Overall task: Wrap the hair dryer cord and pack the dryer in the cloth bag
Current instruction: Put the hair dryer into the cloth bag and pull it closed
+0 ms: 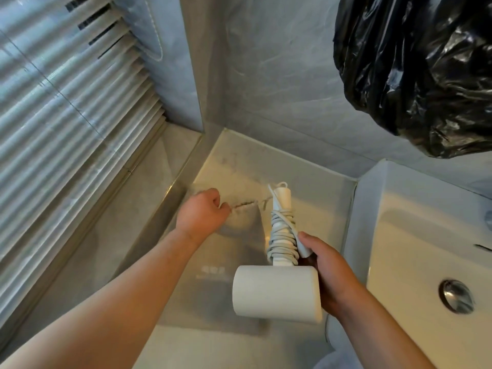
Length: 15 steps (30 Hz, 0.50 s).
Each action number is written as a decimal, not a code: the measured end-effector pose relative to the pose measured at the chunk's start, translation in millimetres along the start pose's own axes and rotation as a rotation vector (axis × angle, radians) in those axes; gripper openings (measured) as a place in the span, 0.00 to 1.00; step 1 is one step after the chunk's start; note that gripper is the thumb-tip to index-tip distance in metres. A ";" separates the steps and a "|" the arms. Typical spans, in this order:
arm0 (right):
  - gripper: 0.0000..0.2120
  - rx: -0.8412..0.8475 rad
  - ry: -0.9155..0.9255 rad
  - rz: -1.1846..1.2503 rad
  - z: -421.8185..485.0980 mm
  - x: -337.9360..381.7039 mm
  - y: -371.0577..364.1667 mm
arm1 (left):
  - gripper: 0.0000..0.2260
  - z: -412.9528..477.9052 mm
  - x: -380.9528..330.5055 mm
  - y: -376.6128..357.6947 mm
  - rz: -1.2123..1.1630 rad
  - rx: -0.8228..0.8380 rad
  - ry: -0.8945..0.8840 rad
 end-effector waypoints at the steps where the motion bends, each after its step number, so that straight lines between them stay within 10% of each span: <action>1: 0.17 -0.010 -0.001 0.001 -4.1 0.1 2.1 | 0.09 0.1 -10.9 5.4 0.049 0.011 -0.045; 10: 0.20 -0.077 -0.012 0.104 -53.9 -3.6 27.1 | 0.12 -41.3 -120.9 3.8 0.516 0.123 -0.797; 15: 0.19 -0.043 0.020 0.170 -89.0 -7.0 55.3 | 0.17 -76.9 -156.6 12.1 0.658 -0.124 -1.312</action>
Point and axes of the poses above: each hand's wrist, its own z-axis towards the middle knuckle, its own y-axis out of the back of the hand, x = y × z, the point moved 5 cm from there along z, towards the middle knuckle, and after that the axes turned 7 degrees about x, right-handed, at the moved point
